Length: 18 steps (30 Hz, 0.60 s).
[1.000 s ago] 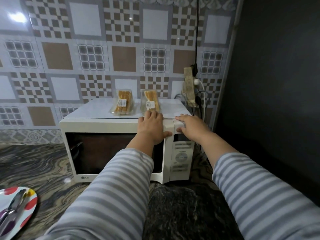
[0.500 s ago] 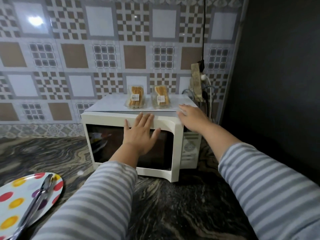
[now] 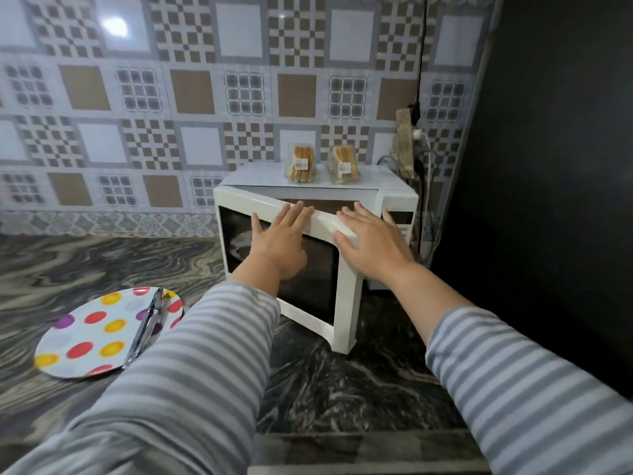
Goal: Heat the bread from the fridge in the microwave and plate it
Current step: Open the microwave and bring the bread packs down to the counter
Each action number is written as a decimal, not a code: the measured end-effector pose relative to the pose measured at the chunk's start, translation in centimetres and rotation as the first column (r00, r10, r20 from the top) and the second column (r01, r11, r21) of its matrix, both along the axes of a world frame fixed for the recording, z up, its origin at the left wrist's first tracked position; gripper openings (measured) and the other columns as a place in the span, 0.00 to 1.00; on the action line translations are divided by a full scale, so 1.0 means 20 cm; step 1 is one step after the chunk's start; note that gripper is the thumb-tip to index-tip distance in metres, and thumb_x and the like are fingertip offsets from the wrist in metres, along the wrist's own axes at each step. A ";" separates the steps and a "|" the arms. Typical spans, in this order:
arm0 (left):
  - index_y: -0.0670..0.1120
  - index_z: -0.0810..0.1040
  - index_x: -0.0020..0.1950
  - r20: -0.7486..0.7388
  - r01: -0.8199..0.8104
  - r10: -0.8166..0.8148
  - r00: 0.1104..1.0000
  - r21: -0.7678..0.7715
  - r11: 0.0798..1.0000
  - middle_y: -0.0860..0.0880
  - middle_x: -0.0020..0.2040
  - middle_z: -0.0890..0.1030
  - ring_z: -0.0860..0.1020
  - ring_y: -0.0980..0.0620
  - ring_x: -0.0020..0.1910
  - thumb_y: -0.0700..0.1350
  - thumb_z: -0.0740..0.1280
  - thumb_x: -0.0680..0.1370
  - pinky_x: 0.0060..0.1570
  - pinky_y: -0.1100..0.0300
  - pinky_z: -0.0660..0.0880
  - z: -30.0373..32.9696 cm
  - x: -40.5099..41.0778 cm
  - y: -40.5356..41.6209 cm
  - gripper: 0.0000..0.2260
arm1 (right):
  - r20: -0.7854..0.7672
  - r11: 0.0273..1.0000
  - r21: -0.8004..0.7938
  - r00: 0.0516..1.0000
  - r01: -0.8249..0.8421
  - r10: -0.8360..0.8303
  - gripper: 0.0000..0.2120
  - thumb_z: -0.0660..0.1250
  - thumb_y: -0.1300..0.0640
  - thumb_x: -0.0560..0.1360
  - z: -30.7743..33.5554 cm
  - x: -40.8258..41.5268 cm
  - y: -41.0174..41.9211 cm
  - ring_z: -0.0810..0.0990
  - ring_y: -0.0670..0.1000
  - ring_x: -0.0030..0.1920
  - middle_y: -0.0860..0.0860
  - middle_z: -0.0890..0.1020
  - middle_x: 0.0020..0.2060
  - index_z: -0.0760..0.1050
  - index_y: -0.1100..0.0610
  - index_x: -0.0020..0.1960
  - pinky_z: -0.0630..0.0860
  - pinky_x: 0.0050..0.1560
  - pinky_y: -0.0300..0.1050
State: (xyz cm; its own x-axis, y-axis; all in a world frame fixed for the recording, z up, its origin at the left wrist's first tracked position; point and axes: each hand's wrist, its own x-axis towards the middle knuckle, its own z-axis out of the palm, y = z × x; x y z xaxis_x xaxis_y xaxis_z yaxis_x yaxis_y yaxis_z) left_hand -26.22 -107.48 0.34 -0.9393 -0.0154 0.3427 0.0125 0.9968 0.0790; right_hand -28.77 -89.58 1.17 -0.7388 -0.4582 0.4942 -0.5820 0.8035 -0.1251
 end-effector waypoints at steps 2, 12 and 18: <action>0.56 0.44 0.78 0.024 0.004 -0.004 1.000 0.016 1.000 0.57 0.79 0.43 0.42 0.54 0.78 0.43 0.60 0.77 0.71 0.34 0.39 0.01 0.11 -0.04 0.36 | -0.045 1.000 0.011 0.999 -0.024 0.024 0.26 0.52 0.44 0.81 -0.02 0.10 -0.06 0.56 0.46 0.76 0.48 0.65 0.74 0.63 0.54 0.75 0.45 0.76 0.55; 0.56 0.48 0.78 0.062 -0.054 0.055 0.997 -0.021 0.998 0.57 0.79 0.48 0.44 0.53 0.78 0.47 0.64 0.78 0.73 0.36 0.41 0.07 0.51 -0.31 0.34 | -0.109 0.976 0.079 0.971 -0.205 0.213 0.31 0.53 0.37 0.78 0.00 0.51 -0.36 0.57 0.46 0.76 0.48 0.68 0.73 0.65 0.55 0.73 0.41 0.76 0.55; 0.60 0.45 0.78 0.115 -0.140 0.149 0.982 -0.085 0.987 0.58 0.79 0.50 0.41 0.51 0.78 0.36 0.58 0.78 0.72 0.34 0.40 0.14 0.67 -0.42 0.35 | -0.104 0.944 0.066 0.938 -0.324 0.329 0.30 0.50 0.37 0.79 -0.01 0.61 -0.49 0.58 0.47 0.76 0.47 0.67 0.73 0.65 0.53 0.74 0.42 0.76 0.56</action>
State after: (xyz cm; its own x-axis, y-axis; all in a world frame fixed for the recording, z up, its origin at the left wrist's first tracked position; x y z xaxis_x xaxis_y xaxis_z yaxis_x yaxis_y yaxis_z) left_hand -12.89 -115.79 3.11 -0.9637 -0.1319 0.2323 -0.1369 0.9906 -0.0055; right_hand -16.57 -99.44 0.95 -0.4858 -0.6897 0.5370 -0.8216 0.5700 -0.0111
